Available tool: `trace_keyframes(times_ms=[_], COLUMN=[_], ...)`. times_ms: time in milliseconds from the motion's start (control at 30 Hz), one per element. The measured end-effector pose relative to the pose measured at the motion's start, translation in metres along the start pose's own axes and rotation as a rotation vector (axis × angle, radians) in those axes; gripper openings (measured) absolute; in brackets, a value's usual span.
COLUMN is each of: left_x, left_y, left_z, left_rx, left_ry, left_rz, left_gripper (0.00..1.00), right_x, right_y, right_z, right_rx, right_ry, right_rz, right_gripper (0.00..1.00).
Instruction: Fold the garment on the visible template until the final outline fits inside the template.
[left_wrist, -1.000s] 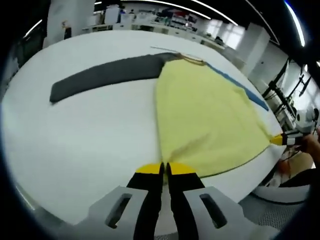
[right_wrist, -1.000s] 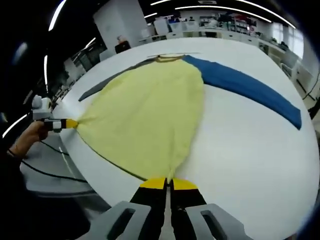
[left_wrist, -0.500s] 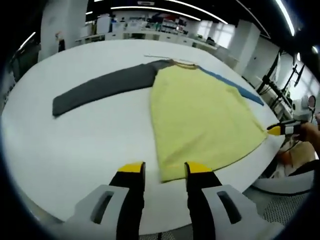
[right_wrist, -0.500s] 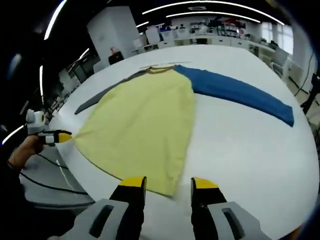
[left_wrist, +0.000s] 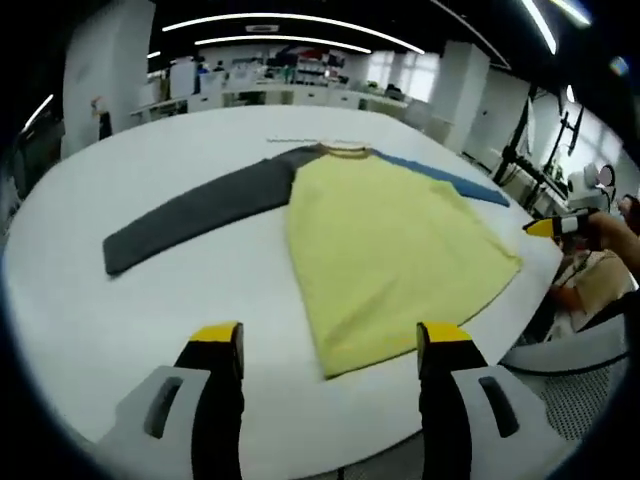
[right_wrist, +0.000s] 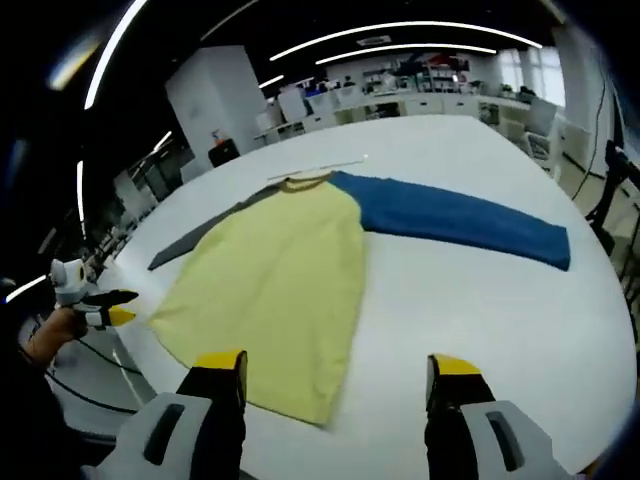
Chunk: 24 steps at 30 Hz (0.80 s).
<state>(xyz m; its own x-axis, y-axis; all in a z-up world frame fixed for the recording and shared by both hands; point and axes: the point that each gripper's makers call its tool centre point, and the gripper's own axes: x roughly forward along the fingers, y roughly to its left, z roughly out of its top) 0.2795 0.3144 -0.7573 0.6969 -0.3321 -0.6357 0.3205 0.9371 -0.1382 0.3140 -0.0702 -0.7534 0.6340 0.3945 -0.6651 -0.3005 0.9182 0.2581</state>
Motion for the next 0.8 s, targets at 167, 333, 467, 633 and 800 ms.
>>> trace_keyframes(times_ms=[167,333,467,633,800], left_x=[0.0,0.001,0.002,0.004,0.004], left_y=[-0.001,-0.004,-0.008,-0.014,-0.018], left_z=[0.009,0.016,0.025,0.036,0.044], left_rx=[0.007,0.033,0.043,0.07,0.093], left_ry=[-0.029,-0.058,-0.094,-0.13,-0.153], left_rz=[-0.014,-0.032,-0.052,-0.072,-0.087], left_gripper=[0.8,0.88,0.93,0.99,0.99], right_x=[-0.002,-0.003,-0.003,-0.002,0.0], right_y=[-0.022,-0.043,-0.063,-0.091,-0.12], right_z=[0.014,0.031,0.043,0.052,0.06], right_rx=[-0.003,0.047,0.069,0.047,0.067], right_ry=[-0.023,-0.075,-0.102,-0.095,-0.103], right_rz=[-0.027,-0.04,-0.054,-0.101,-0.143], right_gripper=[0.87,0.93,0.95,0.99,0.99])
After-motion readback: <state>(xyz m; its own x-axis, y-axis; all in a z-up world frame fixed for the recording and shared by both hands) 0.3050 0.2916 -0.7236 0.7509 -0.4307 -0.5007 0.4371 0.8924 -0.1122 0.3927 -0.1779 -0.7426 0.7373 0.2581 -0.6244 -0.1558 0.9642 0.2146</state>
